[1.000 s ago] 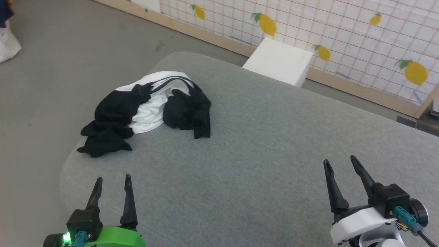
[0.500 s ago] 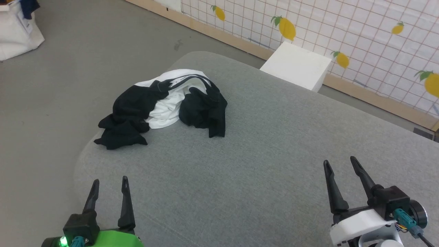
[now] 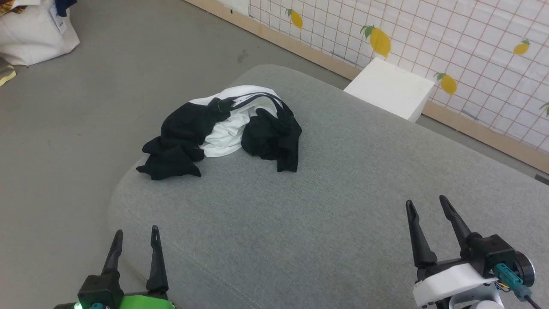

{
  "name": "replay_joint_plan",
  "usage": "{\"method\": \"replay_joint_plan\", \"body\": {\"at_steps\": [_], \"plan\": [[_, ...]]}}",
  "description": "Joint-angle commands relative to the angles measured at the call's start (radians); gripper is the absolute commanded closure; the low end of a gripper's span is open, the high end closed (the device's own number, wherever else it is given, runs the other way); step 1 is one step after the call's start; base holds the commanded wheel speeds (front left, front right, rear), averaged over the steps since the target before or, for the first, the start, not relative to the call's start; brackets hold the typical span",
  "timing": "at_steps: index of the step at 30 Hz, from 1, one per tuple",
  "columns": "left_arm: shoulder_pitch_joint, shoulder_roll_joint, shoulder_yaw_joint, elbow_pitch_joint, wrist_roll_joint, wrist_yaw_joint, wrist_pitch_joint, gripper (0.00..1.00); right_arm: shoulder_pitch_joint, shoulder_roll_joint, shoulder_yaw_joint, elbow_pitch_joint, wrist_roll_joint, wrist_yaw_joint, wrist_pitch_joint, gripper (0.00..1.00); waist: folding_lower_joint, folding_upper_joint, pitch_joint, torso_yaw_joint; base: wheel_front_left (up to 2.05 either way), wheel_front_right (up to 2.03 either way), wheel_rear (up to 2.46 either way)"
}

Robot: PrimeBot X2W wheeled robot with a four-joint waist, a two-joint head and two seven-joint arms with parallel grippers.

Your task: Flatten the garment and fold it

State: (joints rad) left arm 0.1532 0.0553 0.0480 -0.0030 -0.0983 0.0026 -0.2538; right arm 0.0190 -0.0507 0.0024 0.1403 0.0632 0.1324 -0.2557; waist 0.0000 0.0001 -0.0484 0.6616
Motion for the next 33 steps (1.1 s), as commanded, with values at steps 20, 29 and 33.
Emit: {"method": "replay_joint_plan", "body": {"at_steps": [20,29,33], "plan": [[-0.223,0.065,-0.014,-0.094,-0.053,-0.047,0.109,0.00,-0.017,0.001,-0.028,-0.051,-0.034,-0.002,-0.001,0.00,0.0000,-0.0001,0.066,-0.018,0.00,0.00,0.00],[-0.627,0.186,-0.061,-0.028,-0.103,-0.111,0.348,0.00,-0.066,0.001,-0.014,-0.214,-0.117,-0.002,0.061,0.00,0.0000,-0.0001,0.234,-0.070,0.00,0.00,0.00],[-0.784,0.231,-0.084,0.097,-0.128,-0.123,0.409,0.00,-0.088,-0.010,0.009,-0.287,-0.141,-0.002,0.093,0.00,0.0000,-0.0001,0.314,-0.099,0.00,0.00,0.00]]}}
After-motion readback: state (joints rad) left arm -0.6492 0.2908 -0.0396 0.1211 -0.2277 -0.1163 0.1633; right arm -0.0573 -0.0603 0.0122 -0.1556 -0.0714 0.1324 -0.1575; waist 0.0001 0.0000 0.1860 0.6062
